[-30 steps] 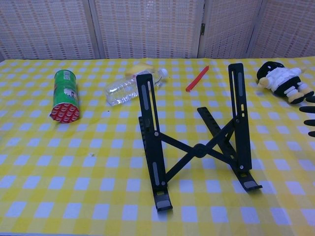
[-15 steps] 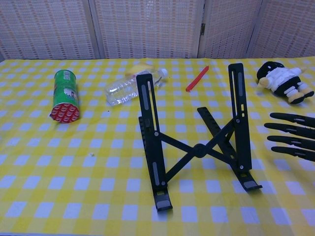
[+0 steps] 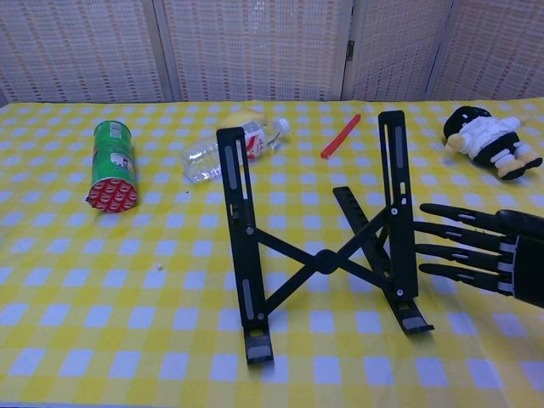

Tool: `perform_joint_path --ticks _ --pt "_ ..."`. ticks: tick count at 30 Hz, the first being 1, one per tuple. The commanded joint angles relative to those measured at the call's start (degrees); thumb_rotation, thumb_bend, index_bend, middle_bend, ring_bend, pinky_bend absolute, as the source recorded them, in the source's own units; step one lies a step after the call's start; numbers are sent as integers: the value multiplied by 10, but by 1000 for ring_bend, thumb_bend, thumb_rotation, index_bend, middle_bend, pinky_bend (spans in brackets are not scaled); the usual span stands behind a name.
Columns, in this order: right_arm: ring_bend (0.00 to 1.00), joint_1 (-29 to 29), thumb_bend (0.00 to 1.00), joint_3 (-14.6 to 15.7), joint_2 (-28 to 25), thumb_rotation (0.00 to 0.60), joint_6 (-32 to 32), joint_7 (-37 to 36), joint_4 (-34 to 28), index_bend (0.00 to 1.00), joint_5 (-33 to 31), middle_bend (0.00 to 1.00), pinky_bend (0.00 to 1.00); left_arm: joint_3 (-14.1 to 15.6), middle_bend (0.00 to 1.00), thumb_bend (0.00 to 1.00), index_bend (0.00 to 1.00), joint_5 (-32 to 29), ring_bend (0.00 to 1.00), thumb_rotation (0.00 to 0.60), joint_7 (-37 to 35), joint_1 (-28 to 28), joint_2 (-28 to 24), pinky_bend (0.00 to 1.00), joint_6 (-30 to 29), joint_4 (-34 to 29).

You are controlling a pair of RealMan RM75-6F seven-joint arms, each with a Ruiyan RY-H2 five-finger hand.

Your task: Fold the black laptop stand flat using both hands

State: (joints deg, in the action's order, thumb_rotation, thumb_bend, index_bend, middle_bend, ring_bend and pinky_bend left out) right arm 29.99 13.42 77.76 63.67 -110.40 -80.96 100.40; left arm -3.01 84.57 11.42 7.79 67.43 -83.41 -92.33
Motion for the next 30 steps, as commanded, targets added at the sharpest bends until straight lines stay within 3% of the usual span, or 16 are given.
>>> perform_joint_path --ticks 1,15,25,30 --pt "65 8 0 -3 7 509 -3 3 -13 0 -2 0 0 1 246 407 154 1 119 600 -1 0 0 0 -1 1" --pt "58 49 0 10 40 509 -30 63 -64 0 21 0 0 1 246 407 154 3 118 600 -11 -1 0 0 -3 9" --pt "47 14 0 57 -34 503 40 226 -86 0 50 0 0 0 247 407 154 7 118 600 -16 2 2 0 -1 13" --pt "48 21 0 45 -73 508 47 261 -100 0 31 0 0 0 246 407 154 8 118 600 -13 4 2 0 -2 10"
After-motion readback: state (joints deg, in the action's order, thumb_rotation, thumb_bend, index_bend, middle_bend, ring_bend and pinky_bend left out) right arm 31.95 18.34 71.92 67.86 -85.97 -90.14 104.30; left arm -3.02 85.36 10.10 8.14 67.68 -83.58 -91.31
